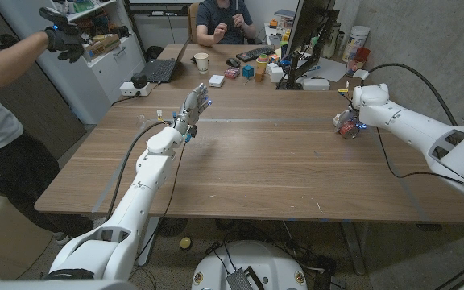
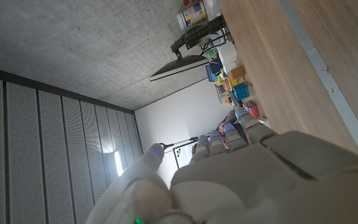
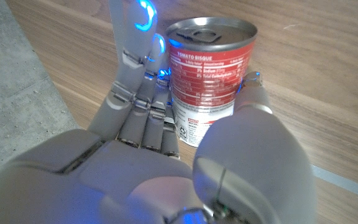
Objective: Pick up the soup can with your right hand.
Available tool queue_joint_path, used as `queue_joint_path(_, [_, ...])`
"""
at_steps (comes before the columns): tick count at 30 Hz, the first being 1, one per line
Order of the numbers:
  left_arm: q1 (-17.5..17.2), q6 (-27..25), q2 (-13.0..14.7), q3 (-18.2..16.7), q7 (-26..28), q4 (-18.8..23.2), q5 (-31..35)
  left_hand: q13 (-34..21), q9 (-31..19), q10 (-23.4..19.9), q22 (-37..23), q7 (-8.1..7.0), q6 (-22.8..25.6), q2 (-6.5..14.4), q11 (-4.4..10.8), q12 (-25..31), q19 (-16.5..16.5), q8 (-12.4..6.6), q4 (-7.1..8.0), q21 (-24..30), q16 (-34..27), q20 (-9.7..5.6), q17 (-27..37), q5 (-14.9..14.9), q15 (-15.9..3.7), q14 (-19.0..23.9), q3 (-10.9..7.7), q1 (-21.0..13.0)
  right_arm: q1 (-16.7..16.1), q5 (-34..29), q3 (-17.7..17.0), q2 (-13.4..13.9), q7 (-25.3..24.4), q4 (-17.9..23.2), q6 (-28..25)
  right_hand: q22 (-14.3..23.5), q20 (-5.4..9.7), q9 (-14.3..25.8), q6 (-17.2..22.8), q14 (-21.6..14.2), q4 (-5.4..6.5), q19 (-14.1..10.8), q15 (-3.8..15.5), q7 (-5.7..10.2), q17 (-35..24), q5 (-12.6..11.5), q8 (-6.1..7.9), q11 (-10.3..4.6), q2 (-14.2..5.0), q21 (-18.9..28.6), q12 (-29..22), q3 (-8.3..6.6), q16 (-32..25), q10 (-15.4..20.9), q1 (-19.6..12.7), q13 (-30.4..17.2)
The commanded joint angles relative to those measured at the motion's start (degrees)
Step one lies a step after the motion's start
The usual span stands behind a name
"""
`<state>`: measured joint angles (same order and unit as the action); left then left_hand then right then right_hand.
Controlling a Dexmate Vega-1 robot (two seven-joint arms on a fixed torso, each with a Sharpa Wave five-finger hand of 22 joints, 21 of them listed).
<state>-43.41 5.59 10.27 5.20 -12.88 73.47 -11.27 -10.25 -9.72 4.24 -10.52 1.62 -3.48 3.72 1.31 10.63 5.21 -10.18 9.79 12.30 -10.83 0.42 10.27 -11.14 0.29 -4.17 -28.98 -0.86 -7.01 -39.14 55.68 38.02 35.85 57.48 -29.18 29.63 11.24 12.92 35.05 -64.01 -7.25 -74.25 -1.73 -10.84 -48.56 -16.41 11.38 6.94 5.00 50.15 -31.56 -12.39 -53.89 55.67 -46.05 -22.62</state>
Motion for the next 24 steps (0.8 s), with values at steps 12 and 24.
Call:
queue_joint_path(12, [0.5, 0.4, -0.3, 0.4, -0.1, -0.7, 0.2, -0.1, -0.2, 0.1, -0.2, 0.11, 0.0, 4.4, -0.37, 0.3, 0.4, -0.16, 0.10, -0.1, 0.0, 0.07, 0.1, -0.4, 0.26, -0.1, 0.27, 0.2, -4.3, -2.1, -3.7, 6.8, -1.5, 17.8, -6.6, -1.1, 0.92, 0.4, 18.9, -17.6, 6.05, 2.0, 13.73, 1.86, -0.5, 1.2, -0.26, -2.52, -15.59, 2.4, -17.6, -8.46, -8.6, 16.1, -17.6, -6.9])
queue_joint_path(24, [0.4, 0.4, -0.5, 0.5, -0.1, -0.5, 0.2, -0.1, -0.2, 0.1, -0.2, 0.12, 0.0, 4.4, -0.29, 0.3, 0.4, -0.16, 0.11, -0.2, 0.0, 0.10, 0.1, -0.4, 0.37, -0.1, 0.34, 0.2, -8.6, -2.8, -8.8, 10.1, -3.1, 26.7, -8.6, -1.8, 0.92, 0.3, 19.3, -17.7, 6.53, 2.5, 13.73, 1.35, -1.1, 2.1, -0.44, -2.42, -15.51, 4.5, -18.7, -9.29, -9.9, 16.2, -18.5, -6.4])
